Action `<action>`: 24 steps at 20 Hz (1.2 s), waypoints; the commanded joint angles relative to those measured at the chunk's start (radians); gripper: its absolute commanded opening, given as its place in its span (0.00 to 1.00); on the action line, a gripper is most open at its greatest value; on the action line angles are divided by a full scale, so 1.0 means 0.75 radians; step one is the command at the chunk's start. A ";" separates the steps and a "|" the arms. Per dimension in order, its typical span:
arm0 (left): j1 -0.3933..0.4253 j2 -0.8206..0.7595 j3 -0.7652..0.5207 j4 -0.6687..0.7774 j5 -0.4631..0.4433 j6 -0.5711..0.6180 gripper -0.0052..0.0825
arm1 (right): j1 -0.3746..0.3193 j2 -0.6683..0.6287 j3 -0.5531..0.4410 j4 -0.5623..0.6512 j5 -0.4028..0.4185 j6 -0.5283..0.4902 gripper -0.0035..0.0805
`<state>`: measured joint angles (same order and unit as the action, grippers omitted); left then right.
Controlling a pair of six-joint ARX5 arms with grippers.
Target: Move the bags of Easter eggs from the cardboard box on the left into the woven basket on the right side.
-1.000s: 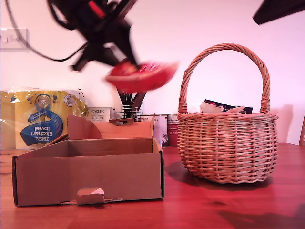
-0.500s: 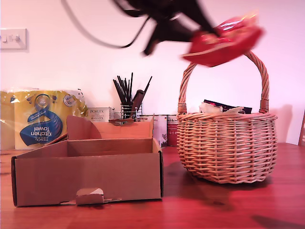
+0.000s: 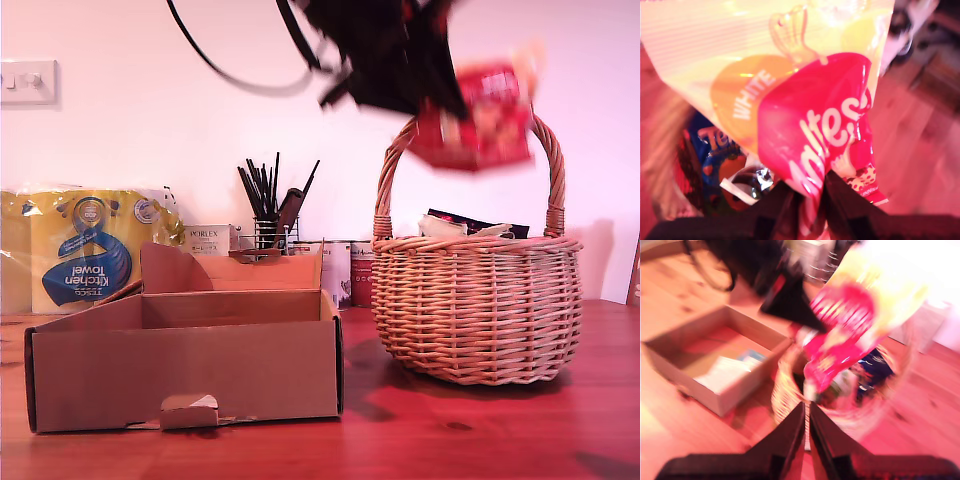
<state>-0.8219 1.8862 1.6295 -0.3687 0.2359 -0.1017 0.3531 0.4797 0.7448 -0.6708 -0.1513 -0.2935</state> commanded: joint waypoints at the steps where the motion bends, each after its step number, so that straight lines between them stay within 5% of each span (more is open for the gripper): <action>1: -0.012 0.009 -0.052 0.062 -0.013 0.024 0.04 | -0.006 -0.005 -0.023 -0.003 0.013 -0.020 0.03; 13: -0.009 0.023 -0.376 0.730 -0.127 0.138 0.05 | -0.006 -0.010 -0.023 0.016 0.017 -0.028 0.03; 24: -0.025 0.193 -0.378 0.755 -0.152 0.124 0.04 | -0.006 -0.010 -0.023 0.020 0.017 -0.029 0.03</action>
<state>-0.8364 2.0056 1.3621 0.1951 0.1265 -0.0048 0.3531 0.4797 0.7448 -0.6643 -0.1413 -0.3145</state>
